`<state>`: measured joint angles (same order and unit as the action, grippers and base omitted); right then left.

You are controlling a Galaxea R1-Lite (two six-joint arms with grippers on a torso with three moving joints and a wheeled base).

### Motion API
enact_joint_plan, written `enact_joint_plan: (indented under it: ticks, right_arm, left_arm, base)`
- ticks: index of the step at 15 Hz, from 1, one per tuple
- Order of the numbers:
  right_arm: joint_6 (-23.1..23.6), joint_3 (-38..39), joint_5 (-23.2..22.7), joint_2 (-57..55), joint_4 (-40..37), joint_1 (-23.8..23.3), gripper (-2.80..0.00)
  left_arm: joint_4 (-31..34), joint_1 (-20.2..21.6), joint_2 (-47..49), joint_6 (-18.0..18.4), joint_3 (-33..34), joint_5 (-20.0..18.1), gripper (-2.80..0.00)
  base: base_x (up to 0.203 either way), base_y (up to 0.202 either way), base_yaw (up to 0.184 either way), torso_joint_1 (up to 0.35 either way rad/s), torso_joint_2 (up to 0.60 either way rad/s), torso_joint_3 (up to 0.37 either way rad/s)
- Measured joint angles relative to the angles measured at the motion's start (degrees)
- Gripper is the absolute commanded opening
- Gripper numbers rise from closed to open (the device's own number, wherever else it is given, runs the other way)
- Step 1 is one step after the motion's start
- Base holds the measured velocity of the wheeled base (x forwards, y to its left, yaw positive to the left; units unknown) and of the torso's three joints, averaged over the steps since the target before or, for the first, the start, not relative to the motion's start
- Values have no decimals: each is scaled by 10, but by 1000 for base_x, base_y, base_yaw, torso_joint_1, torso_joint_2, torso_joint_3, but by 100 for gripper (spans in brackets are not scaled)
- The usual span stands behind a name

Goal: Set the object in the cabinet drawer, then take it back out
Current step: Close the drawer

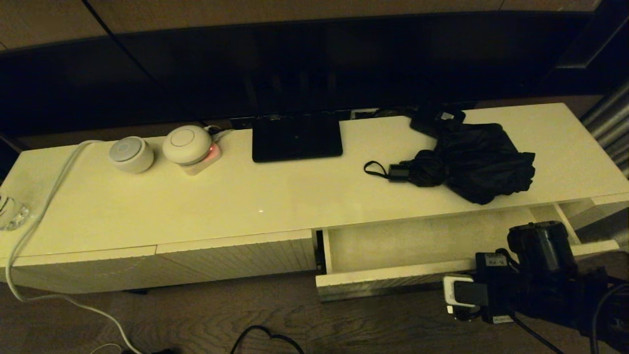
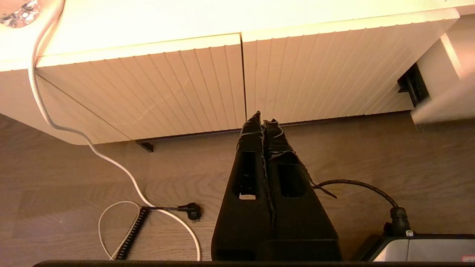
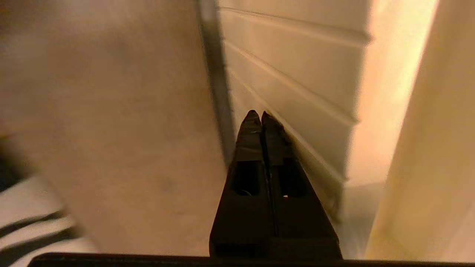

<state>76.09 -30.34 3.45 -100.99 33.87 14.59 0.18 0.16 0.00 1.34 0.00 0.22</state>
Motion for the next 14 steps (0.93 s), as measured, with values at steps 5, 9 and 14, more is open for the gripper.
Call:
enact_joint_plan:
  ticks: [5, 9, 14]
  right_arm:
    - [-1, -72, 17, -47, 72, -18, -280]
    - [-1, -102, 18, -73, 87, -20, -280]
    - [-3, -52, 19, -37, 94, -13, -280]
  left_arm:
    - [0, 0, 0, 0, 0, 0, -280]
    - [0, 0, 0, 0, 0, 0, -280]
    - [0, 0, 0, 0, 0, 0, -280]
  base:
    - [0, 0, 0, 0, 0, 0]
    - [0, 0, 0, 0, 0, 0]
    - [0, 0, 0, 0, 0, 0]
